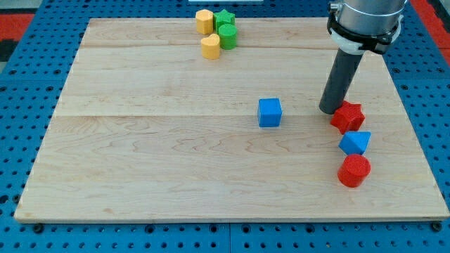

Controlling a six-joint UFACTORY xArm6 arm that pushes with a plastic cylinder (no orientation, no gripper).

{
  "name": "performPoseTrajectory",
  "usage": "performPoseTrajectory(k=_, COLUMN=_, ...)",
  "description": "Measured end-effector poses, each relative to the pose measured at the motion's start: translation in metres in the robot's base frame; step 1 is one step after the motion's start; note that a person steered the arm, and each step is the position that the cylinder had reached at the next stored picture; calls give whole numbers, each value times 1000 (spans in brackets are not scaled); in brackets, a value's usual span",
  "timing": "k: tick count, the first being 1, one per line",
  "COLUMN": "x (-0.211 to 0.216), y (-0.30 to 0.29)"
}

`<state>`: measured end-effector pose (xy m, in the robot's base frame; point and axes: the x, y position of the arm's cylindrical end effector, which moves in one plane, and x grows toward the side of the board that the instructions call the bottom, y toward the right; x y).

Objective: Slide the blue cube above the red star

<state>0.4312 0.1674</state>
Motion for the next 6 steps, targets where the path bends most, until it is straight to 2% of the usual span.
performPoseTrajectory(k=1, x=-31, y=-5)
performPoseTrajectory(k=2, x=-63, y=-47)
performPoseTrajectory(k=3, x=-63, y=-112)
performPoseTrajectory(k=4, x=-51, y=-167)
performPoseTrajectory(k=5, x=3, y=-179)
performPoseTrajectory(k=6, x=42, y=-162)
